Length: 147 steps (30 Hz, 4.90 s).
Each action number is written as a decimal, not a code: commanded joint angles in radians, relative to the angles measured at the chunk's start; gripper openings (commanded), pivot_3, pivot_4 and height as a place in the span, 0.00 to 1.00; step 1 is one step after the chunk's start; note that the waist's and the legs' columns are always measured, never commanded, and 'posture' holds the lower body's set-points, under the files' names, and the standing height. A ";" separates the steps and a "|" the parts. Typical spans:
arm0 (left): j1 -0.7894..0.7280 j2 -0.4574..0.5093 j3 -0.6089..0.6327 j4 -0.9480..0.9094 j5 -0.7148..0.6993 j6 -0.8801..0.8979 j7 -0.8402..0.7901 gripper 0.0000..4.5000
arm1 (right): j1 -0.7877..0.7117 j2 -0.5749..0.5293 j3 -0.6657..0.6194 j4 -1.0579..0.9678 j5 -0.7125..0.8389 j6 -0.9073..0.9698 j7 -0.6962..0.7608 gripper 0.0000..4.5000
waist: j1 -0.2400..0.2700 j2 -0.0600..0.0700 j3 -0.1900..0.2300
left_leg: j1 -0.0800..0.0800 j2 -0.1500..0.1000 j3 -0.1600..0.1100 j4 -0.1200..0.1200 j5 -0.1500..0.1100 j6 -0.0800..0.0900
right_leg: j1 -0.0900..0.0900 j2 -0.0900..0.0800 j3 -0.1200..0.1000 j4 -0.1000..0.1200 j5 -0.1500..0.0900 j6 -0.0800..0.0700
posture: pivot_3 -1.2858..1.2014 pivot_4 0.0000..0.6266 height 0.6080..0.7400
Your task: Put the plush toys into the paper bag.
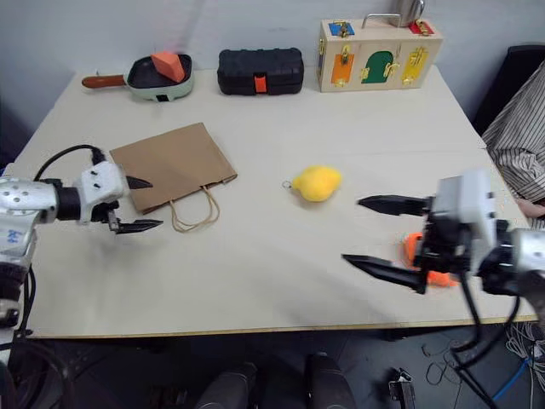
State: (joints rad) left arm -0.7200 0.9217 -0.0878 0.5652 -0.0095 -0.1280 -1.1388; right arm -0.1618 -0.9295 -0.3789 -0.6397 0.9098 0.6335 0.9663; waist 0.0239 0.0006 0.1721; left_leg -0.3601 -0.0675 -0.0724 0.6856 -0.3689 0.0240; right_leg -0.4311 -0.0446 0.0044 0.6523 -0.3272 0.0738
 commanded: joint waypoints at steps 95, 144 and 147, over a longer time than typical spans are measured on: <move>-0.198 -0.207 0.286 -0.629 -0.766 1.073 0.083 0.00 | -0.433 0.600 0.807 0.907 -0.854 -0.410 -0.108 0.01 | -0.056 -0.006 -0.001 | -0.009 -0.003 -0.002 0.017 0.001 -0.001 | -0.013 -0.001 0.000 0.021 0.000 0.001 | 0.52 0.24 1.00; -0.094 -0.217 0.167 -0.747 -0.748 0.935 0.074 0.00 | -0.776 0.707 0.592 0.886 -0.622 -0.141 0.027 0.01 | -0.082 -0.005 -0.001 | -0.009 -0.003 -0.003 0.015 0.001 -0.002 | -0.014 -0.002 -0.001 0.023 0.000 0.001 | 0.52 0.24 1.00; -0.099 -0.216 0.170 -0.745 -0.750 0.936 0.078 0.00 | -0.781 0.747 0.611 0.932 -0.653 -0.171 0.002 0.01 | -0.084 -0.005 -0.001 | -0.009 -0.003 -0.003 0.015 0.001 -0.002 | -0.015 -0.002 -0.001 0.023 0.000 0.001 | 0.52 0.24 1.00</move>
State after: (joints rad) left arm -0.7969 0.7008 0.0591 -0.1556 -0.7469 0.8178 -1.0628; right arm -0.9188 -0.2004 0.2314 0.2877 0.2618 0.4936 0.9823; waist -0.0605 -0.0048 0.1708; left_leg -0.3694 -0.0706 -0.0752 0.7005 -0.3680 0.0222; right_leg -0.4458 -0.0464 0.0033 0.6749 -0.3267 0.0746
